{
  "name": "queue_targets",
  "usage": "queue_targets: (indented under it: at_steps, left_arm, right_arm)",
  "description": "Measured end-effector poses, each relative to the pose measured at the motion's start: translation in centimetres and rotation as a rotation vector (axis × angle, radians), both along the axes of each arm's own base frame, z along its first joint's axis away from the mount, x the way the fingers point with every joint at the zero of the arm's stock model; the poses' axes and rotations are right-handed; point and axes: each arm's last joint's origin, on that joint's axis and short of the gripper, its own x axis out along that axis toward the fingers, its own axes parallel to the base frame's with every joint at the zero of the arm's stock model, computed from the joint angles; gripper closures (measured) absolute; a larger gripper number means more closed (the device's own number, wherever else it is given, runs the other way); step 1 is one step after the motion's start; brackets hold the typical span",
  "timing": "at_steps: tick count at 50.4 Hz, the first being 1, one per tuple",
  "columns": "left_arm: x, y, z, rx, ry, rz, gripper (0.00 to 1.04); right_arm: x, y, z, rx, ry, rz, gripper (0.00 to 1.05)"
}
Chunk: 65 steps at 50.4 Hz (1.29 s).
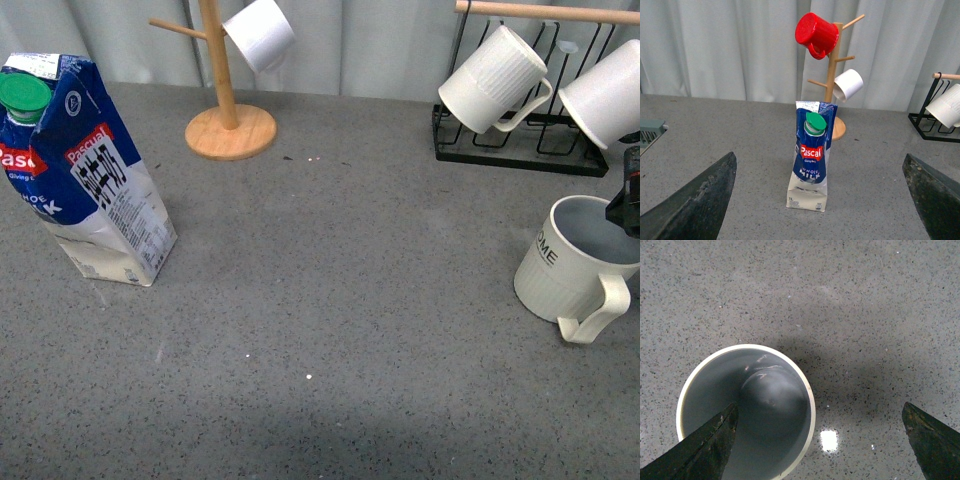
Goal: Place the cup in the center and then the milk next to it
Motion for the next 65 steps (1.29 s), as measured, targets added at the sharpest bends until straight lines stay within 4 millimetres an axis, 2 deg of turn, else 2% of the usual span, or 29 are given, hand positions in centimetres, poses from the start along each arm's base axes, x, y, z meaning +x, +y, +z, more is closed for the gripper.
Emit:
queue_targets:
  at_steps: [5,10,13,16,17,21,28,30,33,46,56,65]
  left_arm:
    - [0.0,0.0,0.0,0.0,0.0,0.0,0.07]
    - [0.0,0.0,0.0,0.0,0.0,0.0,0.07]
    - [0.0,0.0,0.0,0.0,0.0,0.0,0.07]
    - [0.0,0.0,0.0,0.0,0.0,0.0,0.07]
    - [0.0,0.0,0.0,0.0,0.0,0.0,0.07]
    - [0.0,0.0,0.0,0.0,0.0,0.0,0.07]
    - [0.0,0.0,0.0,0.0,0.0,0.0,0.07]
    - [0.0,0.0,0.0,0.0,0.0,0.0,0.07]
    - [0.0,0.0,0.0,0.0,0.0,0.0,0.07]
    - [0.0,0.0,0.0,0.0,0.0,0.0,0.07]
    - [0.0,0.0,0.0,0.0,0.0,0.0,0.07]
    - [0.0,0.0,0.0,0.0,0.0,0.0,0.07]
  right_arm:
    - [0.5,0.1,-0.4,0.002,0.019,-0.012,0.11]
    - [0.9,0.3,-0.8,0.005,0.049,-0.022,0.3]
    - [0.9,0.3,-1.0,0.008,0.061,-0.027,0.37]
    - [0.9,0.4,-1.4,0.014,0.088,-0.035,0.5]
    - [0.9,0.4,-1.4,0.014,0.092,-0.036,0.51]
    - [0.8,0.4,-1.7,0.017,0.107,-0.049,0.69]
    - [0.9,0.4,-1.7,0.023,0.106,-0.056,0.87]
    - [0.9,0.4,-1.7,0.024,0.105,-0.058,0.96]
    - [1.0,0.4,-1.6,0.03,0.102,-0.062,1.04]
    - [0.9,1.4,-0.7,0.085,0.114,-0.056,1.03]
    - [1.4,6.1,1.5,0.163,0.055,0.07,1.03]
    - [2.0,10.8,1.9,0.2,0.049,0.208,1.03]
